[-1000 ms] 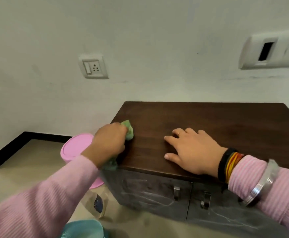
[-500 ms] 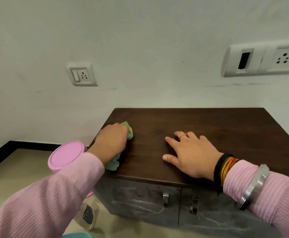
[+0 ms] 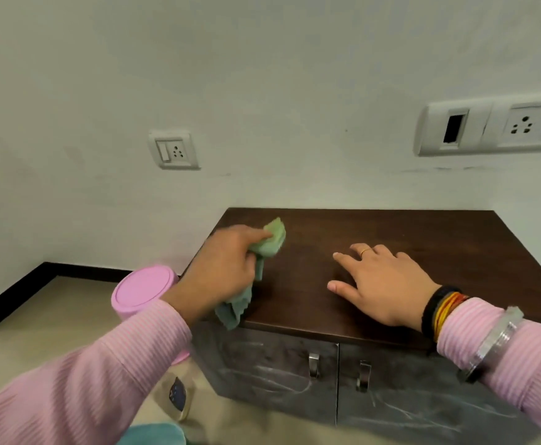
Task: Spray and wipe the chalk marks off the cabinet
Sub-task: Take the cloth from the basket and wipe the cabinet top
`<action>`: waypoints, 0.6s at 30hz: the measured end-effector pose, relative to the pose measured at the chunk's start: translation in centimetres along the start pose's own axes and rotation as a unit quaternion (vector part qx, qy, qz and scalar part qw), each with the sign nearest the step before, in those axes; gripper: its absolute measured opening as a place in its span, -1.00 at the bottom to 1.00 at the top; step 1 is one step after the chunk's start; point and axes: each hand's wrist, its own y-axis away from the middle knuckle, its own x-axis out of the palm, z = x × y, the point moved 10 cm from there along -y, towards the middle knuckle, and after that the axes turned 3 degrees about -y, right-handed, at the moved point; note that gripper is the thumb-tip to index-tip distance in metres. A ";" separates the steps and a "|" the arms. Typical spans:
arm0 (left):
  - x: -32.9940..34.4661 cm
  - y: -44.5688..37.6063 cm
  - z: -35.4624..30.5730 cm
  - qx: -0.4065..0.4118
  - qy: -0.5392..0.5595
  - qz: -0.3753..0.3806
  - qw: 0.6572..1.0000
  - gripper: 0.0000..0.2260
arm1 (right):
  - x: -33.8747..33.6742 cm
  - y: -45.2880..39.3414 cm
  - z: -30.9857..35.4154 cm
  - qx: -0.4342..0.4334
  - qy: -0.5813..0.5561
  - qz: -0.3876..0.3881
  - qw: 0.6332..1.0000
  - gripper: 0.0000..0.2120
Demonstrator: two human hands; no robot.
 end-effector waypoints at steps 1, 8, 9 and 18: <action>-2.2 0.4 0.3 -0.010 0.037 -0.045 0.998 -0.53 | -0.2 0.2 -0.3 0.001 0.004 -0.003 1.000 -0.32; -12.4 8.8 4.8 -0.144 0.205 -0.207 0.946 -0.70 | -1.0 1.5 0.6 -0.018 0.020 -0.014 1.000 -0.20; -13.2 10.9 5.5 -0.158 0.215 -0.219 0.939 -0.71 | -1.2 1.6 1.3 -0.027 0.019 -0.018 0.999 -0.18; -11.7 29.9 13.4 -0.329 0.179 -0.230 0.898 -0.74 | -2.5 2.9 5.9 -0.082 0.029 -0.052 0.995 -0.20</action>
